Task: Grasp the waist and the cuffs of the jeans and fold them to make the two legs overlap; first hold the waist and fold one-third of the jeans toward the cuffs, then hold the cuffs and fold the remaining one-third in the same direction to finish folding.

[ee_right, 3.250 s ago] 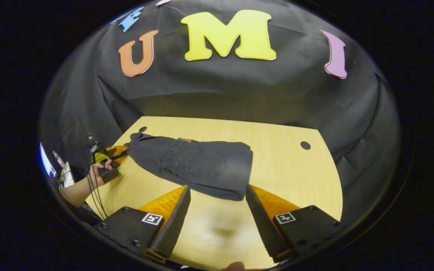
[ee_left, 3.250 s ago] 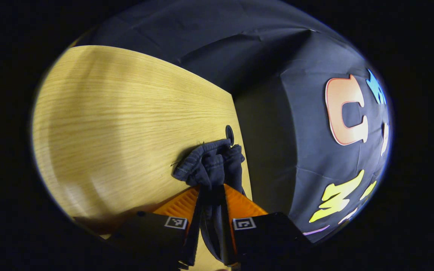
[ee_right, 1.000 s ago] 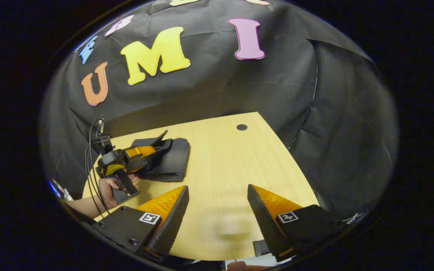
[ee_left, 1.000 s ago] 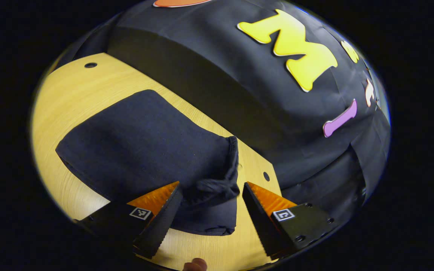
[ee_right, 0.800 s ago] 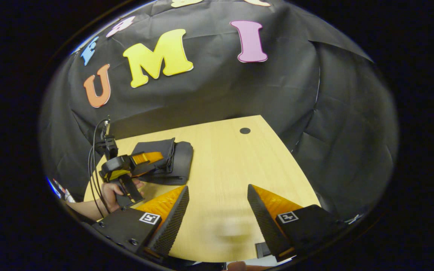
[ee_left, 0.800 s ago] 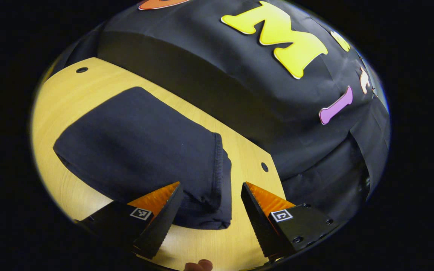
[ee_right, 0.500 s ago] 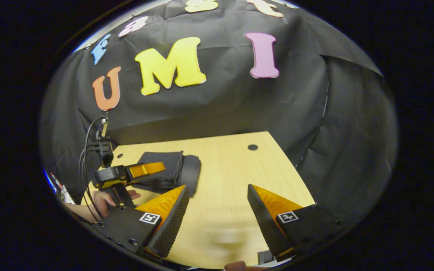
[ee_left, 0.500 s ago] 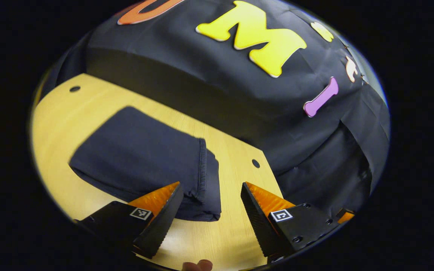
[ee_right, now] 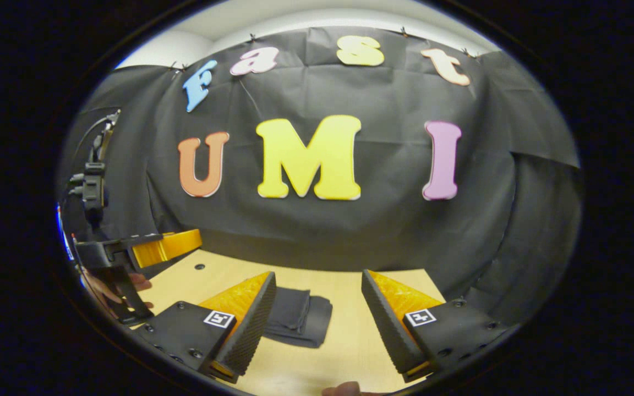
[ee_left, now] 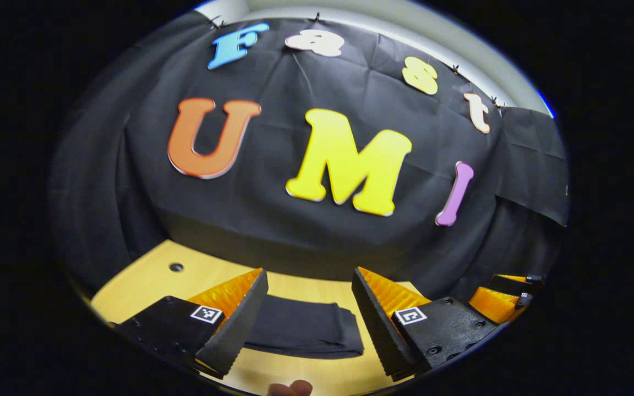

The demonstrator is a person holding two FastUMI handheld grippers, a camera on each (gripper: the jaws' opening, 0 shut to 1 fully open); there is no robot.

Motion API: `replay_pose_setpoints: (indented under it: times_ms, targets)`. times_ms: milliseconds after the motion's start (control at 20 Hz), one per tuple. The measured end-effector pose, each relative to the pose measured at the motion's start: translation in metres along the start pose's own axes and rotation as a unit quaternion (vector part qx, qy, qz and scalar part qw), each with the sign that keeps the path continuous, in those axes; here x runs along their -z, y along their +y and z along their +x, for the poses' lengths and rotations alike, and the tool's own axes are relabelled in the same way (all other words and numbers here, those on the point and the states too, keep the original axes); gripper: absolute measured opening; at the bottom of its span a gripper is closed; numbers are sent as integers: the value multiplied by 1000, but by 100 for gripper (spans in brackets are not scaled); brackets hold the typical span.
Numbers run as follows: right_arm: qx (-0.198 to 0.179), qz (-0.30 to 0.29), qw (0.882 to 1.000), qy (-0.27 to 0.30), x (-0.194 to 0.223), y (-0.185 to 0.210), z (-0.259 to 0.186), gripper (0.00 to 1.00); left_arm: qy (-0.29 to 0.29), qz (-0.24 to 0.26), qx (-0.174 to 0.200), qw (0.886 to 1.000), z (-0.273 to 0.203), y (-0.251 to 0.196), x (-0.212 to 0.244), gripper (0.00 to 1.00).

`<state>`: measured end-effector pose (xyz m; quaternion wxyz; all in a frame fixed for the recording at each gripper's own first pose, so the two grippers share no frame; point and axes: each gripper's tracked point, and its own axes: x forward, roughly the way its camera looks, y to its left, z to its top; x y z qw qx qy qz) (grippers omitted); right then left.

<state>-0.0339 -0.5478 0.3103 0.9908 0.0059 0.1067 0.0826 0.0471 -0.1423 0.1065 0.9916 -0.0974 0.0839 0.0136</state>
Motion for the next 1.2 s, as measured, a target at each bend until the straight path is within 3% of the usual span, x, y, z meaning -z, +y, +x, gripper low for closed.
replay_pose_setpoints:
  times_ms: [150,300,1200]
  targets:
    - [20,-11,998,-62,-29,13,-3,96,-59,62,-42,995,-24,32,-40,98]
    - [20,1,996,-82,-36,32,-11,93,-72,73,-55,993,-44,43,-46,98]
    - [30,21,996,-79,-25,67,-12,93,-67,100,-42,992,-62,44,-35,100]
